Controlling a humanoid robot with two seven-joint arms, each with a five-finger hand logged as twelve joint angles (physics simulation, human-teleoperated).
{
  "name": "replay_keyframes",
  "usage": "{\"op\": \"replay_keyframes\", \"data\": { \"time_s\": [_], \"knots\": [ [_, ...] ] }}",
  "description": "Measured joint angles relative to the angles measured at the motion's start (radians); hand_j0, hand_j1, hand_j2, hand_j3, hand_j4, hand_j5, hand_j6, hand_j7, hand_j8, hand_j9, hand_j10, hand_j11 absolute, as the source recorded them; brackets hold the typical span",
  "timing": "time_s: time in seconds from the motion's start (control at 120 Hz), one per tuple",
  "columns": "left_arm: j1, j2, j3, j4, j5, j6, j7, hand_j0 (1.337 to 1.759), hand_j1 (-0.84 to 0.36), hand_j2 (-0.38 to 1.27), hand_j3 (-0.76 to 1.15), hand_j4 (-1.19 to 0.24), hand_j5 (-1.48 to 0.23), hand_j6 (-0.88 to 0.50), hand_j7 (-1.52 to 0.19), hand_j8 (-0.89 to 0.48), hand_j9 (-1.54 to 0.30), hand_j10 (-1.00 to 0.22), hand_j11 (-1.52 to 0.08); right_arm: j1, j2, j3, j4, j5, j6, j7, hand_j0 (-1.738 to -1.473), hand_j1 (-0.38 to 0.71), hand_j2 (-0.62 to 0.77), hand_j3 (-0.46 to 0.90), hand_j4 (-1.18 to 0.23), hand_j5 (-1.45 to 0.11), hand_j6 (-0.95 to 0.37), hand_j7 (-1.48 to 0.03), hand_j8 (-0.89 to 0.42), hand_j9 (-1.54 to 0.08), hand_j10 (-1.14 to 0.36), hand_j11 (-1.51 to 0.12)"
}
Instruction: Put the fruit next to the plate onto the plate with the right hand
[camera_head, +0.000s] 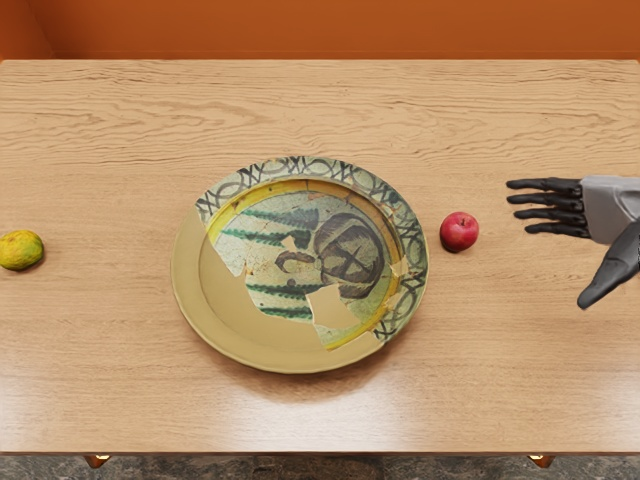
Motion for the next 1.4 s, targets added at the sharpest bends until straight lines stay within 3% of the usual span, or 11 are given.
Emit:
{"op": "replay_keyframes", "data": {
  "time_s": [0.142,0.192,0.258,0.292,0.342,0.392,0.525,0.642,0.792,1.092,1.4],
  "knots": [
    [0.0,0.0,0.0,0.0,0.0,0.0,0.0,1.658,0.06,0.05,0.0,-0.24,-0.32,-0.24,-0.32,-0.24,-0.32,-0.24,-0.32,0.002,0.009,-0.003,-0.019,-0.036,-0.061,-0.011,-1.658,-0.31,-0.01,0.0,-0.04,-0.05,-0.04,-0.04,-0.04,-0.05,-0.04,-0.04],
    [0.0,0.0,0.0,0.0,0.0,0.0,0.0,1.658,0.06,0.05,0.0,-0.24,-0.32,-0.24,-0.32,-0.24,-0.32,-0.24,-0.32,0.009,0.011,-0.002,-0.018,-0.074,-0.117,-0.05,-1.658,-0.31,-0.01,0.0,-0.04,-0.05,-0.04,-0.05,-0.04,-0.05,-0.04,-0.05],
    [0.0,0.0,0.0,0.0,0.0,0.0,0.0,1.658,0.06,0.05,0.0,-0.24,-0.32,-0.24,-0.32,-0.24,-0.32,-0.24,-0.32,0.035,0.052,-0.001,-0.002,-0.251,-0.218,-0.093,-1.658,-0.31,-0.01,0.0,-0.04,-0.05,-0.04,-0.05,-0.04,-0.05,-0.04,-0.05],
    [0.0,0.0,0.0,0.0,0.0,0.0,0.0,1.658,0.06,0.05,0.0,-0.24,-0.32,-0.24,-0.32,-0.24,-0.32,-0.24,-0.32,0.046,0.087,0.0,0.009,-0.356,-0.27,-0.129,-1.658,-0.31,-0.01,0.0,-0.04,-0.05,-0.04,-0.05,-0.04,-0.05,-0.04,-0.05],
    [0.0,0.0,0.0,0.0,0.0,0.0,0.0,1.658,0.06,0.05,0.0,-0.24,-0.32,-0.24,-0.32,-0.24,-0.32,-0.24,-0.32,0.059,0.163,0.0,0.03,-0.513,-0.372,-0.231,-1.658,-0.31,-0.01,0.0,-0.04,-0.05,-0.04,-0.05,-0.04,-0.05,-0.04,-0.05],
    [0.0,0.0,0.0,0.0,0.0,0.0,0.0,1.658,0.06,0.05,0.0,-0.24,-0.32,-0.24,-0.32,-0.24,-0.32,-0.24,-0.32,0.068,0.243,0.0,0.043,-0.67,-0.448,-0.3,-1.658,-0.31,-0.01,0.0,-0.04,-0.05,-0.05,-0.05,-0.04,-0.05,-0.04,-0.05],
    [0.0,0.0,0.0,0.0,0.0,0.0,0.0,1.658,0.06,0.05,0.0,-0.24,-0.32,-0.24,-0.32,-0.24,-0.32,-0.24,-0.32,0.071,0.379,-0.016,0.058,-0.973,-0.616,-0.382,-1.658,-0.31,-0.01,0.0,-0.04,-0.05,-0.05,-0.05,-0.05,-0.05,-0.04,-0.05],
    [0.0,0.0,0.0,0.0,0.0,0.0,0.0,1.658,0.06,0.05,0.0,-0.24,-0.32,-0.24,-0.32,-0.24,-0.32,-0.24,-0.32,0.065,0.468,-0.099,0.061,-1.077,-0.787,-0.403,-1.658,-0.3,-0.01,0.0,-0.05,-0.05,-0.05,-0.05,-0.05,-0.05,-0.05,-0.05],
    [0.0,0.0,0.0,0.0,0.0,0.0,0.0,1.658,0.06,0.05,0.0,-0.24,-0.32,-0.24,-0.32,-0.24,-0.32,-0.24,-0.32,0.054,0.558,-0.159,0.045,-1.118,-0.869,-0.411,-1.658,-0.25,-0.01,0.0,-0.09,-0.12,-0.1,-0.12,-0.09,-0.12,-0.09,-0.12],
    [0.0,0.0,0.0,0.0,0.0,0.0,0.0,1.658,0.06,0.05,0.0,-0.24,-0.32,-0.24,-0.32,-0.24,-0.32,-0.24,-0.32,0.004,0.623,-0.198,0.007,-1.17,-1.025,-0.414,-1.658,-0.15,-0.03,0.0,-0.17,-0.22,-0.18,-0.22,-0.18,-0.22,-0.17,-0.22],
    [0.0,0.0,0.0,0.0,0.0,0.0,0.0,1.658,0.06,0.05,0.0,-0.24,-0.32,-0.24,-0.32,-0.24,-0.32,-0.24,-0.32,-0.024,0.683,-0.203,-0.038,-1.187,-1.064,-0.414,-1.658,-0.04,-0.05,0.0,-0.26,-0.34,-0.26,-0.34,-0.26,-0.34,-0.26,-0.34]
  ]
}}
